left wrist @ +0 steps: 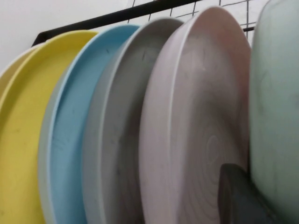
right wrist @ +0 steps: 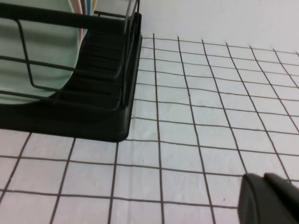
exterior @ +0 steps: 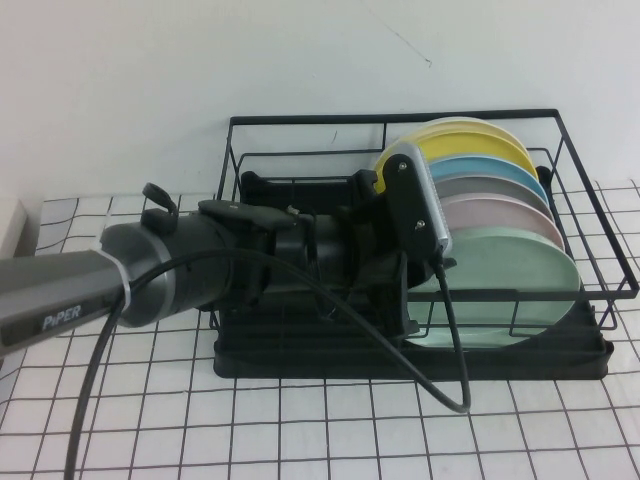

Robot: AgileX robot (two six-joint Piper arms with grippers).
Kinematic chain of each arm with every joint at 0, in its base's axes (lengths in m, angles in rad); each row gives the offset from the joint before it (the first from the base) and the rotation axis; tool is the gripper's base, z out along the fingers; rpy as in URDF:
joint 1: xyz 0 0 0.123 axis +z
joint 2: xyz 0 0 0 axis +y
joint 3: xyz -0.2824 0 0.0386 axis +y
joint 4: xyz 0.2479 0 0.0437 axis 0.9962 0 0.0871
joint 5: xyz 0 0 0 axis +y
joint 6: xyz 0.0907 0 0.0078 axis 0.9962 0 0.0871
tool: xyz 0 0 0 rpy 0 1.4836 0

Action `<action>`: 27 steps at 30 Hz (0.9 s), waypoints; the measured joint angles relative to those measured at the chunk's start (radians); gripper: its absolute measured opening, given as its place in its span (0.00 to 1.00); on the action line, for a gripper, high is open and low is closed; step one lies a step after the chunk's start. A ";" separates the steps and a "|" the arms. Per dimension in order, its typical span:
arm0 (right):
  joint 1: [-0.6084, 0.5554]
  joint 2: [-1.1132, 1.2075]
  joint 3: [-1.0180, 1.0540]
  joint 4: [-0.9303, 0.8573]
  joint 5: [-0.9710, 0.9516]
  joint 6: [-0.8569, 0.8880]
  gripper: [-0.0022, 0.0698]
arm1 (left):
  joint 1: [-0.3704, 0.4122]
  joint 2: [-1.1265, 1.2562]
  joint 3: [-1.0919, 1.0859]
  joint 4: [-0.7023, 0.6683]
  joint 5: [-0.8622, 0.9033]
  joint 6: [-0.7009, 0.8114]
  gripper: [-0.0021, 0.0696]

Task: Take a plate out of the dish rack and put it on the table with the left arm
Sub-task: Grasp the plate from the shelf, then place the plate from the table

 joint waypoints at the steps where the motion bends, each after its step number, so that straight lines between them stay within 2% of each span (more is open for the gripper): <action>1: 0.000 0.000 0.000 0.000 0.000 0.000 0.03 | 0.000 0.002 -0.001 0.000 -0.005 0.010 0.23; 3: 0.000 0.000 0.000 0.000 0.000 0.000 0.03 | 0.000 0.002 -0.007 -0.011 -0.005 0.015 0.16; 13: 0.000 0.000 0.000 0.000 0.001 0.000 0.03 | -0.012 -0.057 -0.125 -0.003 0.047 0.013 0.16; 17: 0.000 0.000 0.000 0.000 0.001 0.000 0.03 | -0.012 -0.112 -0.178 -0.003 0.034 -0.039 0.15; 21: 0.000 0.000 0.000 0.000 0.001 0.000 0.03 | -0.010 -0.168 -0.194 0.004 0.019 -0.242 0.15; 24: 0.000 0.000 0.000 0.000 0.001 0.000 0.03 | -0.008 -0.212 -0.200 0.005 0.001 -0.475 0.15; 25: 0.000 0.000 0.000 0.000 0.001 0.000 0.03 | -0.007 -0.231 -0.201 0.026 0.004 -0.597 0.15; 27: 0.000 0.000 0.000 0.000 0.001 0.000 0.03 | -0.004 -0.259 -0.201 0.130 0.027 -0.790 0.15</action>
